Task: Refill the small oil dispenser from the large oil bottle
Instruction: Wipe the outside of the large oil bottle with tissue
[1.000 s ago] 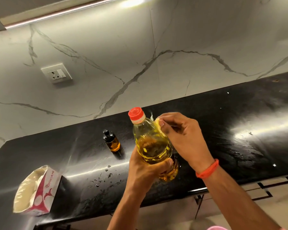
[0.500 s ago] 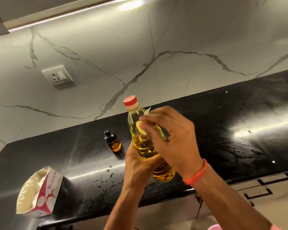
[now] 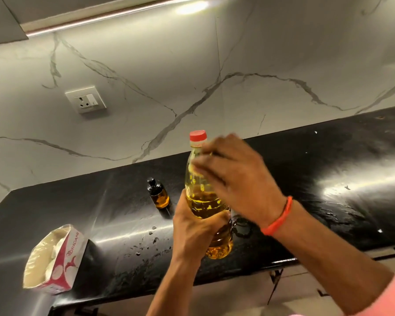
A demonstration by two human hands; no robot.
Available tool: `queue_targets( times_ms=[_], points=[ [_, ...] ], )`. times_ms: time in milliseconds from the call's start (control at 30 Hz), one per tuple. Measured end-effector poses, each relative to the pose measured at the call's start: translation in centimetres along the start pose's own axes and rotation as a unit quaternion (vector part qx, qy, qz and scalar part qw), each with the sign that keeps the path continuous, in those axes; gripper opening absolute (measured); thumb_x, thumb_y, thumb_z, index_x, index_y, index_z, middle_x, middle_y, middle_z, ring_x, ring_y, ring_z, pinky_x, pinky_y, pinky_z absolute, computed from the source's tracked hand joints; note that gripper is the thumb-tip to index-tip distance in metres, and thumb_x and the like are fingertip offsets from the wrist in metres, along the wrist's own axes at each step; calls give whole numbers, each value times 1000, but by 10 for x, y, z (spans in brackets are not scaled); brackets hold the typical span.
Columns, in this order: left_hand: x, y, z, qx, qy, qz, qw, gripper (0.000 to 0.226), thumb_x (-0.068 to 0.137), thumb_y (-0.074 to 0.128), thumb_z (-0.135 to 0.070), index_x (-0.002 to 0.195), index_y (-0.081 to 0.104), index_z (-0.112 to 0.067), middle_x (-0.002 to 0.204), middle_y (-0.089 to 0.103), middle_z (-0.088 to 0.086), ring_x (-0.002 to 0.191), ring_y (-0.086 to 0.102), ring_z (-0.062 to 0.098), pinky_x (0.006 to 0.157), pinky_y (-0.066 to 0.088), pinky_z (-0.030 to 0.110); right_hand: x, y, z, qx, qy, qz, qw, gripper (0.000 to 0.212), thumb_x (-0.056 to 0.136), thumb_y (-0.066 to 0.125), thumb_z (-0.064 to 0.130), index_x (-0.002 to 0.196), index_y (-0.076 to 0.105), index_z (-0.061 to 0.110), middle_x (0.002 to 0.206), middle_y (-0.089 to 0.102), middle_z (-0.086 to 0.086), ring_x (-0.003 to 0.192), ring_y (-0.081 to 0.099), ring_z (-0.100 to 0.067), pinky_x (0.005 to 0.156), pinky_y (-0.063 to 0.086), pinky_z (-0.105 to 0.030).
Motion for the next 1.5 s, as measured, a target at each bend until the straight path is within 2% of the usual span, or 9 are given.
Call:
queue_targets(
  times_ms=[133,233,300,533,733,867,1000,1233,1500],
  points=[
    [1,1,0,1,4,-9,1000,64,60,94,-35,107,57,-56,105,73,-15,94,74,7,73,57,14,6,1,-1,-6,18,-9,1000,23,81,84,11,102,76,3,101,70,-14,94,65,-29,79,59,-41],
    [1,3,-1,3,13,-19,1000,59,68,91,-34,118,60,-35,108,74,-8,98,74,12,81,63,31,-10,18,19,-27,-64,100,993,31,74,89,15,102,78,9,104,71,-9,98,67,-25,82,61,-40],
    [1,4,-1,12,16,-24,1000,59,67,90,-33,118,59,-35,107,73,-10,97,73,10,79,62,30,-10,20,18,-39,-82,136,987,33,73,89,20,103,78,11,106,71,-7,101,67,-24,84,60,-39],
    [1,2,-9,22,15,-27,999,66,65,93,-20,99,54,-61,103,71,-19,90,72,3,69,54,9,15,2,-8,-55,4,-7,998,23,84,81,19,101,77,4,97,67,-15,89,63,-31,73,57,-41],
    [3,-3,-17,-48,1,-26,999,61,63,90,-35,115,59,-44,108,75,-4,96,75,17,80,61,29,-27,17,8,32,2,35,999,19,88,75,18,103,76,6,98,71,-8,89,66,-23,75,59,-42],
    [3,-5,-21,-66,-17,-18,997,77,59,95,-35,126,57,-33,110,75,-5,98,75,15,77,59,20,-24,17,0,91,64,-8,994,18,91,70,22,104,74,9,99,70,-4,93,64,-18,81,57,-36],
    [4,-7,-22,-75,-31,-18,997,73,59,93,-23,121,57,-34,104,76,-6,94,76,16,71,58,18,-4,18,-9,193,175,-66,963,17,94,71,19,109,71,11,102,71,-1,96,67,-12,86,57,-27],
    [2,-17,-28,-95,-27,-21,995,76,52,94,-29,120,60,-40,108,75,-2,99,75,20,76,60,26,-6,31,-29,432,344,11,833,20,91,71,14,110,75,11,100,77,0,95,72,-7,87,57,-25],
    [2,-22,-29,-85,-24,-26,996,78,53,94,-31,122,58,-34,109,75,0,100,75,21,76,60,26,-17,18,-16,432,279,9,858,21,90,74,12,110,75,13,103,75,1,100,72,-15,88,59,-31]
  ],
)
Point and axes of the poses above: each hand's wrist, its own x-axis towards the middle knuckle, its own y-axis out of the palm, z = x × y, the point moved 1 cm from there along x, towards the middle knuckle
